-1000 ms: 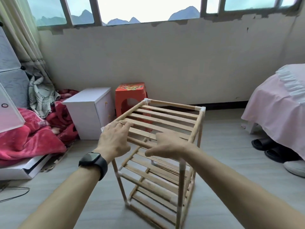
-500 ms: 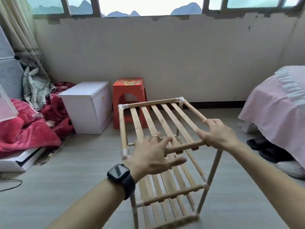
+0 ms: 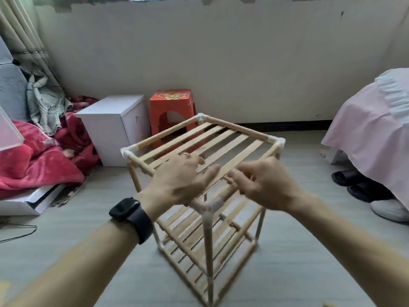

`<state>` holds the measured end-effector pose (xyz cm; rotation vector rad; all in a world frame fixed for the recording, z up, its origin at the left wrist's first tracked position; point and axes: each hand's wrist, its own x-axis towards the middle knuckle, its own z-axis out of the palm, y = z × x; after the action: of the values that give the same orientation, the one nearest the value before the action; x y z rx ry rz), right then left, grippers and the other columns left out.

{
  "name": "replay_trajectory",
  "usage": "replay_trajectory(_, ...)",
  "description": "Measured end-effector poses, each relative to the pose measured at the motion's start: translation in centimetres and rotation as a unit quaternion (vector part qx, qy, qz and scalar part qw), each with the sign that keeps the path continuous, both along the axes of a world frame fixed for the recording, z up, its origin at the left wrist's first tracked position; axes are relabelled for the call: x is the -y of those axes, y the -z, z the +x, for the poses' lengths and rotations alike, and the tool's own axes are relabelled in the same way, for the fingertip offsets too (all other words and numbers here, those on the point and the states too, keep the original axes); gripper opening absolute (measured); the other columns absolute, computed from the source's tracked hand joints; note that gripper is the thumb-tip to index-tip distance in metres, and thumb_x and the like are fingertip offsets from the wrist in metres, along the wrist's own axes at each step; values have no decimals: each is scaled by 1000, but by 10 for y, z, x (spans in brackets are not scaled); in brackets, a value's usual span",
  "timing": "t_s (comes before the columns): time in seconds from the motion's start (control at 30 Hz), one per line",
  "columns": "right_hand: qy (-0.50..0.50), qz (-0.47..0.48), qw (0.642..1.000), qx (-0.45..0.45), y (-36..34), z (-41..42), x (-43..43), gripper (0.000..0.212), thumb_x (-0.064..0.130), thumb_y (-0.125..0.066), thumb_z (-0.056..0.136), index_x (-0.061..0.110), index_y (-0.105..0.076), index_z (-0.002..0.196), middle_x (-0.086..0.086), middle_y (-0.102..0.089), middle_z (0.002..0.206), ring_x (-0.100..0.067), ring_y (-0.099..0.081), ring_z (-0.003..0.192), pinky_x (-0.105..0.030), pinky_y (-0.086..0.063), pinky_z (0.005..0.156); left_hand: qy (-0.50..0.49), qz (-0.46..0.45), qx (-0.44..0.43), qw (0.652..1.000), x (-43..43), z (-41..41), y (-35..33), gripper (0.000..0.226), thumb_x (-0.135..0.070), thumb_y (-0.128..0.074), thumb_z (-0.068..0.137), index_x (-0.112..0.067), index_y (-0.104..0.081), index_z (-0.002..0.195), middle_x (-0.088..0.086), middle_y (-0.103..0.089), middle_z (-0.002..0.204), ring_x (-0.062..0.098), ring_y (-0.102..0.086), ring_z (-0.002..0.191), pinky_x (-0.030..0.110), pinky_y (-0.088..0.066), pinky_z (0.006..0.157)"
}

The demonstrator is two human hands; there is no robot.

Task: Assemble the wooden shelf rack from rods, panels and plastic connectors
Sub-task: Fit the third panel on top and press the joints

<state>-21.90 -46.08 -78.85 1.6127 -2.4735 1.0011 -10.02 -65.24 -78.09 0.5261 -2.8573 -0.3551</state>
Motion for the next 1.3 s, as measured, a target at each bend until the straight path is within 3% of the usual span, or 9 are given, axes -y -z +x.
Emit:
replay_trajectory(0.1, 69, 110, 985, -110, 1, -26, 14, 54, 63, -33, 91, 34, -67, 121, 7, -64, 124, -14, -53, 115, -45, -46, 98, -10, -27, 142, 989, -39, 0, 0, 121, -108, -21, 58, -25, -47, 142, 9, -55, 136, 28, -49, 118, 46, -43, 85)
replay_trajectory(0.2, 53, 203, 968, -140, 18, -42, 21, 75, 73, -10, 89, 37, -52, 139, 3, -50, 145, -18, -40, 133, -43, -34, 109, -63, -93, 158, 981, -51, 5, 19, 98, -91, -49, 72, -19, -41, 137, 11, -53, 128, 29, -46, 110, 47, -42, 84)
replay_trajectory(0.3, 35, 182, 972, -146, 24, -51, 28, 75, 73, -9, 87, 34, -52, 134, 3, -56, 136, -17, -46, 123, -38, -36, 99, -104, -83, 98, 986, -41, 2, 28, 60, -63, -59, 87, -15, -46, 121, 8, -56, 110, 26, -47, 92, 41, -36, 75)
replay_trajectory(0.43, 35, 182, 973, -140, 17, -55, 53, 63, 79, -17, 83, 30, -52, 102, 6, -61, 98, -12, -52, 86, -33, -36, 66, -88, -84, 34, 992, -15, -3, 25, 20, -34, -50, 88, -19, -43, 100, 2, -48, 87, 24, -52, 80, 41, -47, 68)
replay_trajectory(0.7, 93, 105, 977, -161, 23, -29, 90, 72, 87, -17, 80, 25, -52, 78, 2, -57, 71, -15, -54, 63, -34, -48, 60, -43, -131, 69, 988, 42, 3, 19, 19, -28, -46, 86, -22, -50, 104, 3, -62, 95, 28, -62, 86, 47, -54, 85)
replay_trajectory(0.93, 37, 148, 977, -151, 15, -34, 85, 89, 100, -11, 73, 24, -56, 85, 6, -55, 80, -12, -53, 69, -32, -49, 62, -7, -145, 68, 987, 63, 5, 21, 23, -31, -50, 90, -25, -52, 111, -2, -61, 98, 21, -59, 86, 36, -56, 78)
replay_trajectory(1.03, 22, 222, 959, -175, 15, -45, 65, 89, 104, -28, 66, 25, -56, 96, 9, -54, 89, -7, -50, 74, -28, -45, 63, -2, -154, 67, 986, 76, 12, 23, 23, -36, -51, 92, -29, -51, 114, -5, -62, 103, 19, -58, 90, 33, -53, 77)
replay_trajectory(1.17, 69, 204, 959, -186, 21, -44, 57, 30, 52, -63, 86, 24, -54, 94, 5, -60, 90, -9, -55, 72, -27, -50, 64, -1, -164, 69, 984, 77, 9, 27, 27, -39, -51, 90, -31, -50, 116, -7, -61, 103, 18, -58, 88, 32, -50, 74)
replay_trajectory(1.3, 90, 199, 960, -174, 17, -36, 62, 16, 36, -63, 81, 25, -54, 88, 6, -57, 81, -13, -57, 69, -33, -56, 66, -5, -155, 67, 986, 82, 9, 28, 26, -37, -51, 88, -33, -50, 114, -8, -60, 98, 17, -59, 85, 32, -53, 73)
